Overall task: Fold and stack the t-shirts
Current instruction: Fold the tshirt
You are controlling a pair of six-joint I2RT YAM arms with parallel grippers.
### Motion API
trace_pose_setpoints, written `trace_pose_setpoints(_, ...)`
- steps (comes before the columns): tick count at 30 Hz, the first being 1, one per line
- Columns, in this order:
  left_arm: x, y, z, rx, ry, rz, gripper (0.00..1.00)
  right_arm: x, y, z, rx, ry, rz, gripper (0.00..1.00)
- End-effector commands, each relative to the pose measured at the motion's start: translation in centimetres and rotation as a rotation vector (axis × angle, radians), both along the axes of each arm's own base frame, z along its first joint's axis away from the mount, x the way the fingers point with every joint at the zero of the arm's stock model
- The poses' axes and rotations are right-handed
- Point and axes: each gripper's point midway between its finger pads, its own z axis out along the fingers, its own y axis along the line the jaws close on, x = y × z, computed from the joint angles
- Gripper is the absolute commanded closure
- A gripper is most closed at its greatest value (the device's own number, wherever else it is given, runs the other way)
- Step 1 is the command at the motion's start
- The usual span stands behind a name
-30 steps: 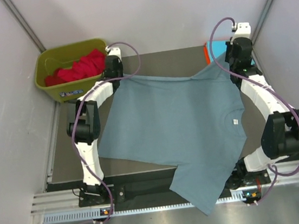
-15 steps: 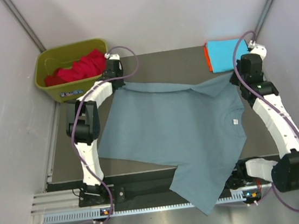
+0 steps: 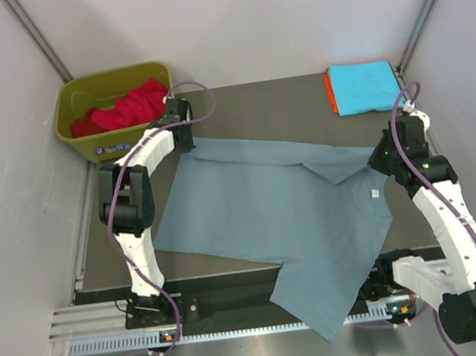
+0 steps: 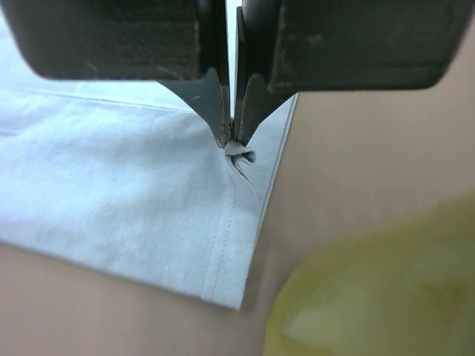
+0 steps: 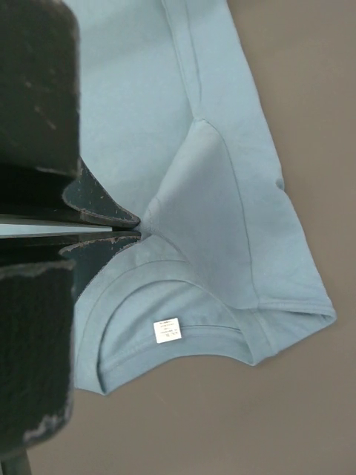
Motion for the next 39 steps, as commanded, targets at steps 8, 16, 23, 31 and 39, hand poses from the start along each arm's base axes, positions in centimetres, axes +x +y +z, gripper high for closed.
trace_pose_setpoints(8, -3.1, 2.7, 2.5, 0.093, 0.005, 0.032, 1.00, -3.2, 1.0, 0.0, 0.070, 0.041, 0.013, 1.00)
trace_pose_setpoints(16, -3.6, 3.1, 0.1, 0.130, 0.066, 0.038, 1.00, -4.4, 0.8, -2.4, 0.050, 0.098, 0.018, 1.00)
trace_pose_setpoints(23, -4.5, 3.5, -1.6, 0.136, 0.109, 0.057, 1.00, -4.7, 0.3, -3.5, 0.027, 0.134, 0.008, 1.00)
trace_pose_setpoints(31, -4.9, 3.6, -2.3, 0.146, 0.138, 0.062, 1.00, -4.5, -0.2, -2.7, -0.001, 0.125, 0.003, 1.00)
trace_pose_setpoints(39, -5.1, 3.8, -3.3, 0.167, 0.173, 0.065, 1.00, -5.0, -0.5, -1.6, -0.026, 0.116, 0.004, 1.00)
